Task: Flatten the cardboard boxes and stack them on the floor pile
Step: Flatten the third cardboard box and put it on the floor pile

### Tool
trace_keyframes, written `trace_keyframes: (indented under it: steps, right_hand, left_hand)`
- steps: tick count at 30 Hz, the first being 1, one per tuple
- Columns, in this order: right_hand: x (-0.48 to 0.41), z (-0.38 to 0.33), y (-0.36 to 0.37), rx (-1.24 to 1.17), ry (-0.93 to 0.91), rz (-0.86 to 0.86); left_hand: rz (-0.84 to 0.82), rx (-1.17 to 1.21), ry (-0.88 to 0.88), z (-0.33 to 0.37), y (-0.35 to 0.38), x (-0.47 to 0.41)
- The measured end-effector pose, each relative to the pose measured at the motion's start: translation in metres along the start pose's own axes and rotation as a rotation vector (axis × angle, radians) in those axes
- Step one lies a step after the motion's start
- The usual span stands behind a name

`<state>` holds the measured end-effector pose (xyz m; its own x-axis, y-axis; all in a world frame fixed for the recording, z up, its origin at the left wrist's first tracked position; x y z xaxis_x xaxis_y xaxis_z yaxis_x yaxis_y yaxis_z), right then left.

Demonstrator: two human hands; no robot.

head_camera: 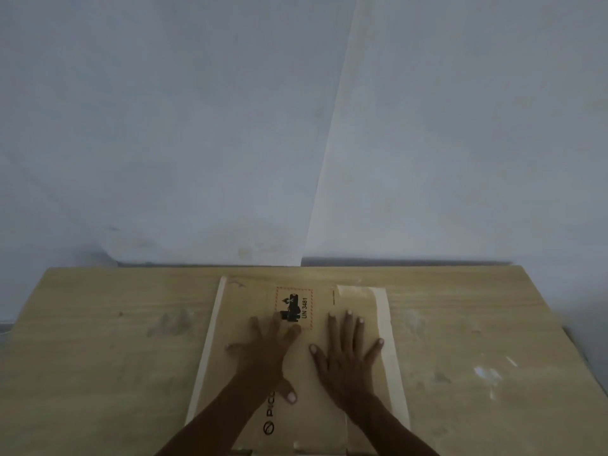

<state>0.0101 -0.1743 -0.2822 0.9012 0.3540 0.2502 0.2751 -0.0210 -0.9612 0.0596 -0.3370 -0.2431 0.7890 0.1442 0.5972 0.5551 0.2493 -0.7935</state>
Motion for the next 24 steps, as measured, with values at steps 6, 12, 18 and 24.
trace_keyframes:
  steps: [6,12,18,24]
  right_hand:
    - [-0.032,-0.009,-0.003,0.007,0.021,-0.059]
    - [-0.059,-0.024,-0.015,-0.023,0.067,-0.034]
    - [-0.078,-0.022,-0.037,-0.157,0.112,-0.148]
    - [-0.077,-0.012,-0.047,-0.287,0.111,-0.227]
  left_hand:
    - [0.172,0.07,0.063,-0.007,-0.022,-0.037]
    - [0.002,0.135,0.027,-0.007,-0.029,-0.059]
    - [-0.055,0.139,-0.044,-0.004,-0.036,-0.062]
    - [-0.078,0.167,-0.08,0.0,-0.037,-0.062]
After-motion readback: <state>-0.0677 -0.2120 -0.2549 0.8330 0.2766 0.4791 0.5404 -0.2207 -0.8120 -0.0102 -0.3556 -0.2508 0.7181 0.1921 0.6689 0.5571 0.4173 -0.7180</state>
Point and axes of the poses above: each hand's wrist, its own x-axis away from the middle knuckle, its own y-axis out of the palm, z = x × y, the point moved 3 cm from there along -x, towards the middle knuckle, and after that the axes turned 1 degree about -x, right-handed, at the moved point
